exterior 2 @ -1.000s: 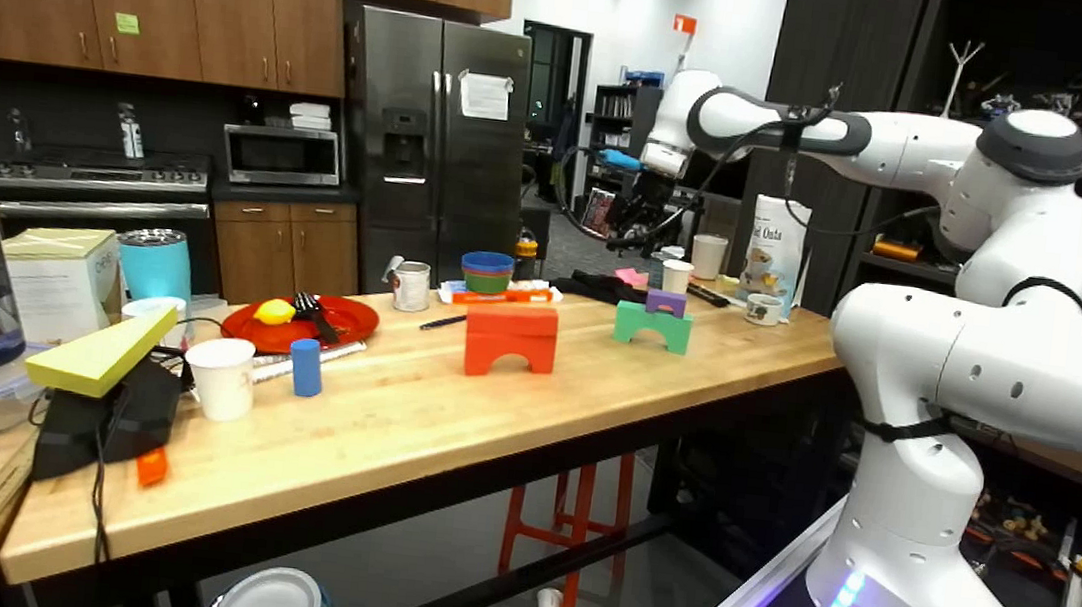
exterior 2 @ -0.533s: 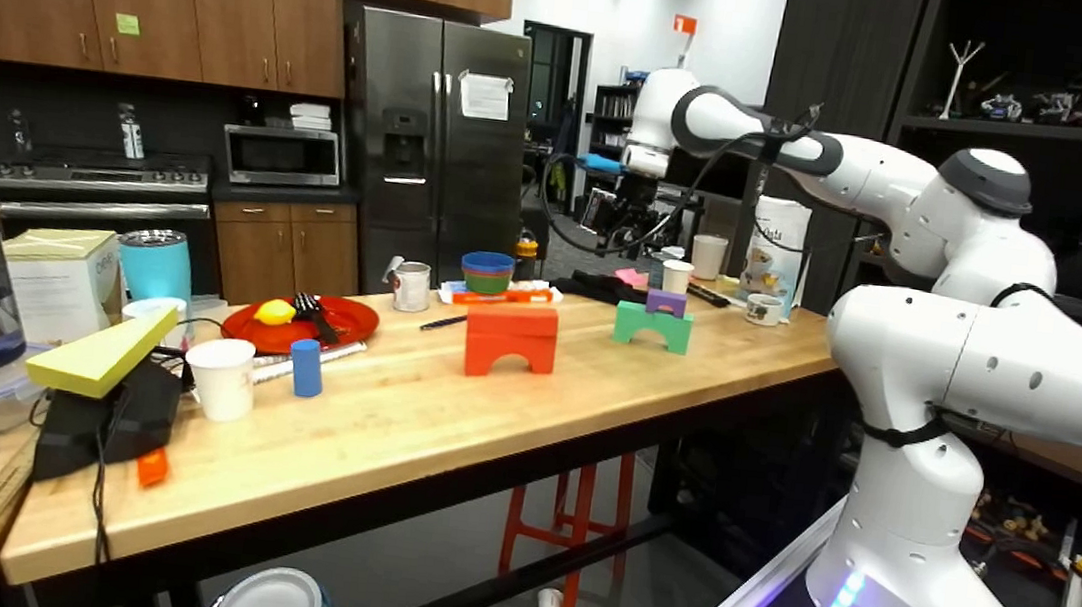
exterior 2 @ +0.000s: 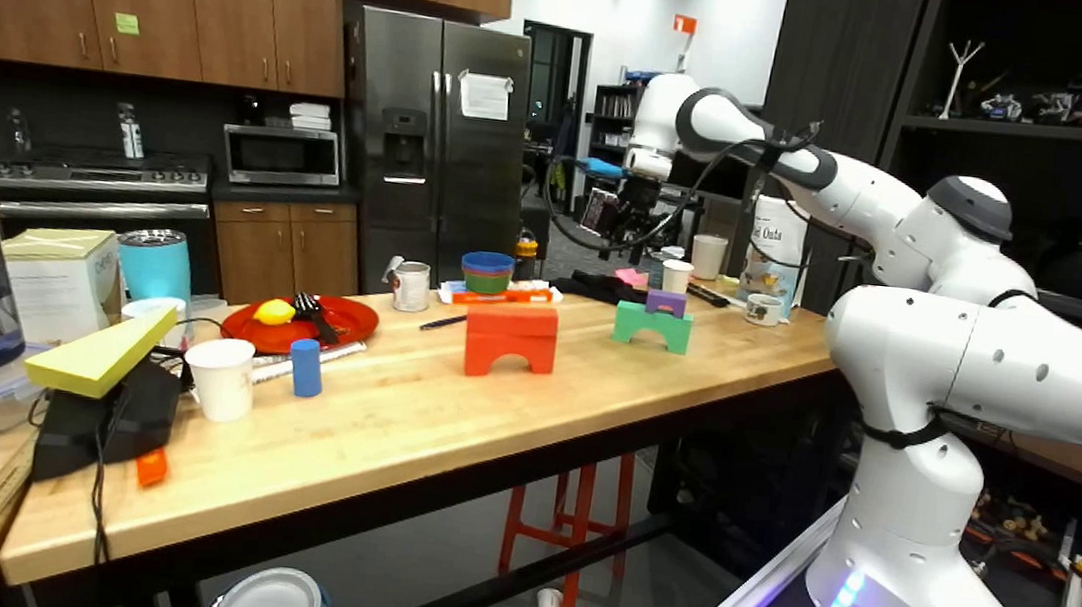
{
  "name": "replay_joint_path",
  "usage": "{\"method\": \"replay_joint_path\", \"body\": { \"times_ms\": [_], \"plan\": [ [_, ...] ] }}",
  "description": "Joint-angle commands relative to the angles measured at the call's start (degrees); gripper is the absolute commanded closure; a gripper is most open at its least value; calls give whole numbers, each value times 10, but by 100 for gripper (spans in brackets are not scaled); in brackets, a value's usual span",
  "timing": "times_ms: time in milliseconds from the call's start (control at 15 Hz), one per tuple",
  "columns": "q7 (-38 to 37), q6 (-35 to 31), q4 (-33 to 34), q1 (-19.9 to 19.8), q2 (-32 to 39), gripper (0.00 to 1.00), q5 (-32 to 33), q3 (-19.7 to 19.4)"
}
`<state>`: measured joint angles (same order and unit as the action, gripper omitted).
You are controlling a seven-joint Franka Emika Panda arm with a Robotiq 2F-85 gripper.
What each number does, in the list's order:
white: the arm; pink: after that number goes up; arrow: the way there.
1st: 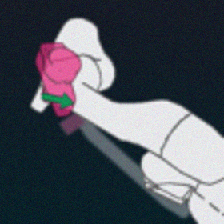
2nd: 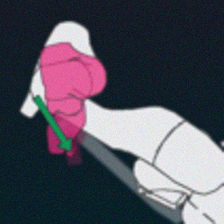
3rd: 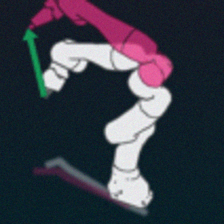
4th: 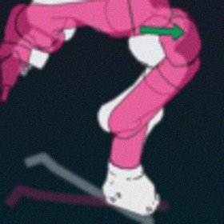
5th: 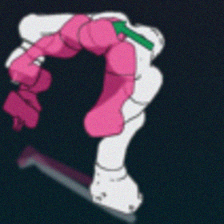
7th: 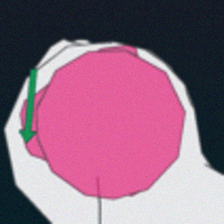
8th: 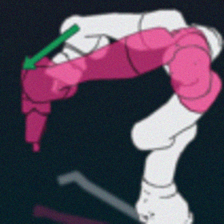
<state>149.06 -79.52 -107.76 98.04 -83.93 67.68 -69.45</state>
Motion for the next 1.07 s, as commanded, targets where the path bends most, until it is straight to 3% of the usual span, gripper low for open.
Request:
{"method": "replay_joint_path", "body": {
  "times_ms": [0,600,1000],
  "plan": [
    [0,0,0,0,0,0,0,0],
    [-39,-18,-12,19,29,0,-104,14],
    [9,13,12,42,53,0,-136,15]
  ]
}}
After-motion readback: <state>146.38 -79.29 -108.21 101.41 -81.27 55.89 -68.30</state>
